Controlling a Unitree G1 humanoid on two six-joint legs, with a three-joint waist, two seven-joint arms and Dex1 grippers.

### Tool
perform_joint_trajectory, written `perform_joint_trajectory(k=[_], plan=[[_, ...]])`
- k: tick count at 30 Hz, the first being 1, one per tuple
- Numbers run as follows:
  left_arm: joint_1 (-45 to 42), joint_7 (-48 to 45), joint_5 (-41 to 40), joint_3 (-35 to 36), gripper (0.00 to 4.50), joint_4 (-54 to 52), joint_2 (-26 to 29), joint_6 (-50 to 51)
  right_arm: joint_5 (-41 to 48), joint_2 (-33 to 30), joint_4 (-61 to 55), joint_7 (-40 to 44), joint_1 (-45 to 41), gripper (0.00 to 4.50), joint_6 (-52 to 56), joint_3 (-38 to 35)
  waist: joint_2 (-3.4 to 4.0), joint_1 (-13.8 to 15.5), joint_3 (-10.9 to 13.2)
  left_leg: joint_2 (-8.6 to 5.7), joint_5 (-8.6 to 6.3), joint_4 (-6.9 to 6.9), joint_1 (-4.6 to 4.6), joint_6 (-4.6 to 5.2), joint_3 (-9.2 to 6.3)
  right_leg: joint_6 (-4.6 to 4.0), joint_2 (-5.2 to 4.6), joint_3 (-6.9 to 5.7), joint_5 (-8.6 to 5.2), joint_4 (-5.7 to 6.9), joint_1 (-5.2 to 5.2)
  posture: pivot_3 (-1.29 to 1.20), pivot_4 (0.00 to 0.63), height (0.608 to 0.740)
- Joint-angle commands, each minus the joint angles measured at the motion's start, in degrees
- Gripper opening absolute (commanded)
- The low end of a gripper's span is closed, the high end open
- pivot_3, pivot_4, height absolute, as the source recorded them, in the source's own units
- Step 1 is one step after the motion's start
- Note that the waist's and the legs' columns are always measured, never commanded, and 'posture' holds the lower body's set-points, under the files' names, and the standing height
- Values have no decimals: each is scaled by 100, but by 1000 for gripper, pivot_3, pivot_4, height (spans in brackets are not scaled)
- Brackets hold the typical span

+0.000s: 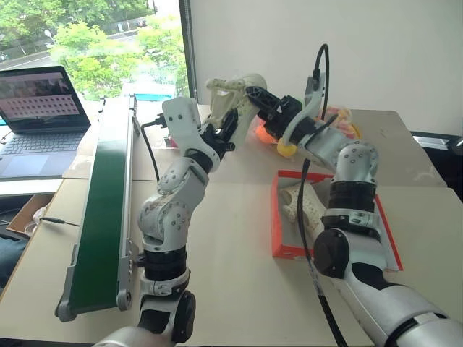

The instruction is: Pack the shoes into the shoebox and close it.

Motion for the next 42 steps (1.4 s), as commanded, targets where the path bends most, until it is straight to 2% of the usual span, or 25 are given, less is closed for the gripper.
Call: perform_joint_trajectory(k=[1,3,7,10,13,14,20,24,27,29,31,34,38,42], plan=[[-111,-138,-137,-77,2365,-77,1,-61,325,34,-303,83,-99,1464,96,-6,0,-2,0,0,0,0,0,0,0,0,0,0,0,0,0,0,150,740],[-103,-160,-129,-78,2365,-74,65,6,329,33,-308,59,-110,941,98,-9,0,-2,0,0,0,0,0,0,0,0,1,0,0,0,0,0,150,740],[-59,-228,-254,23,2365,-176,305,318,283,-9,-335,-5,-115,637,76,-1,0,-3,0,0,0,0,0,0,0,0,1,1,0,1,0,0,150,740],[47,-434,-747,280,3203,-467,579,654,43,-143,-393,-142,-108,585,-39,90,0,-10,0,1,0,0,0,0,0,0,0,1,0,0,0,0,150,740],[117,-706,-1305,471,4298,-753,1105,1303,-124,-413,-428,-264,-194,573,-16,181,1,-11,1,1,0,-1,0,-1,-1,1,0,0,-1,2,-1,0,150,740],[142,-819,-1536,563,4462,-831,1313,1522,-140,-545,-473,-294,-249,573,26,186,2,-5,1,1,0,-1,0,-1,-1,1,1,0,-1,2,-1,0,150,740],[250,-1308,-2249,656,4462,-907,2137,2140,-64,-1331,-576,-482,-488,573,448,54,4,5,2,-2,0,1,0,-1,-1,5,-3,0,-3,-1,0,0,150,740],[318,-1525,-2207,406,4462,-753,2316,2093,105,-1945,-853,-426,-389,573,1300,66,4,9,2,-1,0,-1,1,-2,-2,4,-1,0,-4,0,0,0,150,740],[324,-1614,-2098,170,4462,-619,2286,1960,326,-2441,-1266,-140,-22,573,2075,151,4,13,2,-2,0,0,1,-2,0,5,-2,3,-5,0,0,0,150,740],[340,-1673,-2026,32,4462,-501,2230,1868,737,-2645,-1517,18,341,573,2789,-110,3,30,2,-2,0,0,1,-1,-1,7,-2,3,-6,-2,2,0,150,740],[347,-1696,-1972,-46,4462,-453,2206,1805,925,-2747,-1677,127,536,573,3114,-203,3,34,2,-2,-1,0,3,0,-2,10,-2,2,-8,-4,6,0,150,740],[345,-1736,-1844,-146,4462,-354,2224,1746,1290,-2875,-2272,587,1321,573,3530,-94,3,16,2,-2,-1,2,6,1,2,17,-1,12,-11,-2,6,0,150,740],[311,-1777,-1765,-193,4462,-297,2255,1729,1429,-2947,-2691,1100,2145,573,3506,100,4,10,2,0,-1,1,19,1,1,42,2,15,-26,-2,15,0,150,740],[300,-1790,-1707,-209,4462,-342,2307,1759,1106,-2988,-2484,1460,2566,573,3036,366,4,8,2,-2,-3,2,34,3,7,45,1,25,-28,-3,25,0,150,740]])
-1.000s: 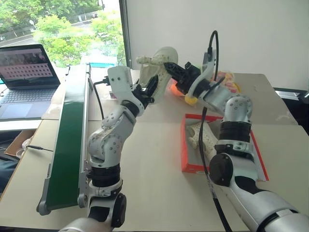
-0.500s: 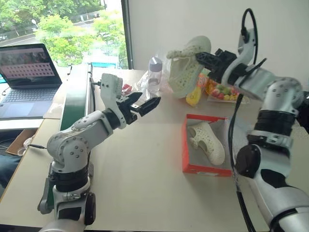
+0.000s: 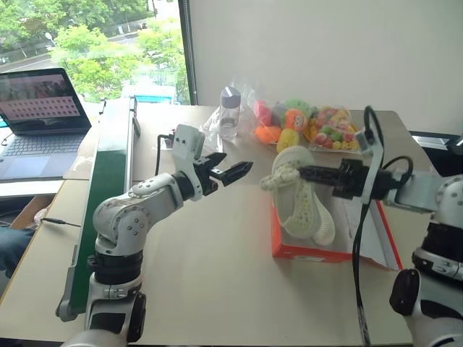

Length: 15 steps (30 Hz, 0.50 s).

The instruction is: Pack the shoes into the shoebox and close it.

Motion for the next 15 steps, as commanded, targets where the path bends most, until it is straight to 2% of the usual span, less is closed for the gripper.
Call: perform_joint_trajectory(k=[1,15], plan=[[-97,-33,6,40,4462,-160,44,-77,-166,-138,37,451,113,573,-577,102,0,7,0,0,0,0,3,0,0,0,0,0,-1,0,3,0,150,740],[31,99,-75,125,4462,-467,248,124,-1346,-385,1423,1862,338,573,-2108,949,-1,27,0,-1,-3,0,3,4,-2,1,0,-2,-2,-4,6,0,150,740]])
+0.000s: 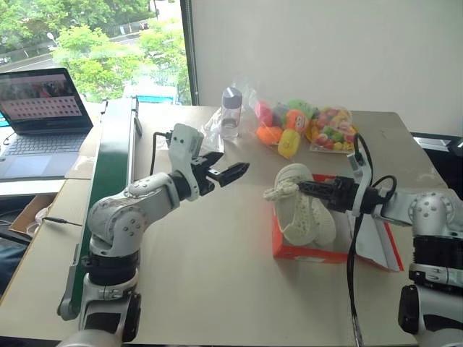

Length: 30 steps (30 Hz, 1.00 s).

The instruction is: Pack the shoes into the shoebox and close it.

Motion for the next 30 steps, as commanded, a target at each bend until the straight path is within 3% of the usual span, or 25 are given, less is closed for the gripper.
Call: perform_joint_trajectory(k=[1,12,30], plan=[[33,31,-77,108,4462,-300,51,32,-154,-191,166,460,56,573,-380,32,0,5,0,0,0,0,0,0,0,0,0,0,0,0,0,0,150,740],[69,92,-53,49,4462,-362,77,56,-853,-130,212,761,227,573,-810,728,0,11,0,1,-2,-1,30,1,-1,-2,-1,-2,-4,-3,28,0,150,740],[82,123,2,-38,4462,-380,78,46,-3475,-308,1204,287,-212,573,-3052,2367,-37,52,-25,-3,-29,10,81,-47,7,-26,-11,7,-21,-7,80,0,150,740]])
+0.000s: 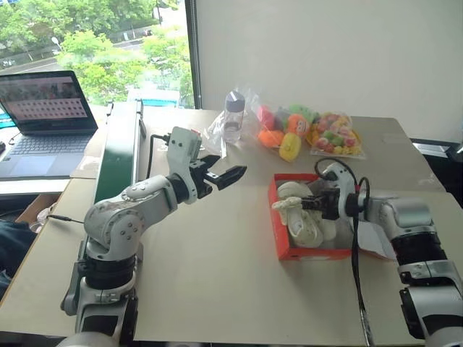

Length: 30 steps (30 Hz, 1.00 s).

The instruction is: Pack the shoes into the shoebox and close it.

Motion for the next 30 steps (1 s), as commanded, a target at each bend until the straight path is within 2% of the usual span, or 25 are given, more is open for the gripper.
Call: perform_joint_trajectory(k=[1,5,11,20,30], plan=[[-47,12,6,-2,4462,-235,11,-13,-821,-92,378,-564,34,573,-352,228,-1,-1,-1,0,0,0,4,0,0,0,0,0,0,0,4,0,150,740],[-22,9,35,-38,4462,-291,62,2,-1192,-41,264,-743,97,573,-558,418,-1,4,-3,0,-1,-1,7,-2,0,0,-4,0,0,1,6,0,150,740],[-54,29,-9,-6,4462,-303,64,39,-1681,149,-519,-1064,437,573,-676,763,-10,15,-11,0,-2,-3,6,-3,0,0,-9,0,0,2,4,0,150,740],[-118,-21,-15,-8,4462,-275,142,86,-2053,250,-712,-1164,645,573,-622,901,-18,26,-20,0,-2,-10,5,-4,0,-1,-11,-1,-1,1,-3,0,150,740],[-119,-39,-25,3,4462,-317,164,160,-2923,-72,-1291,-1159,834,573,-384,1368,-29,78,-46,0,-3,-16,0,-6,-1,1,-21,-4,-1,-4,-13,0,150,740]])
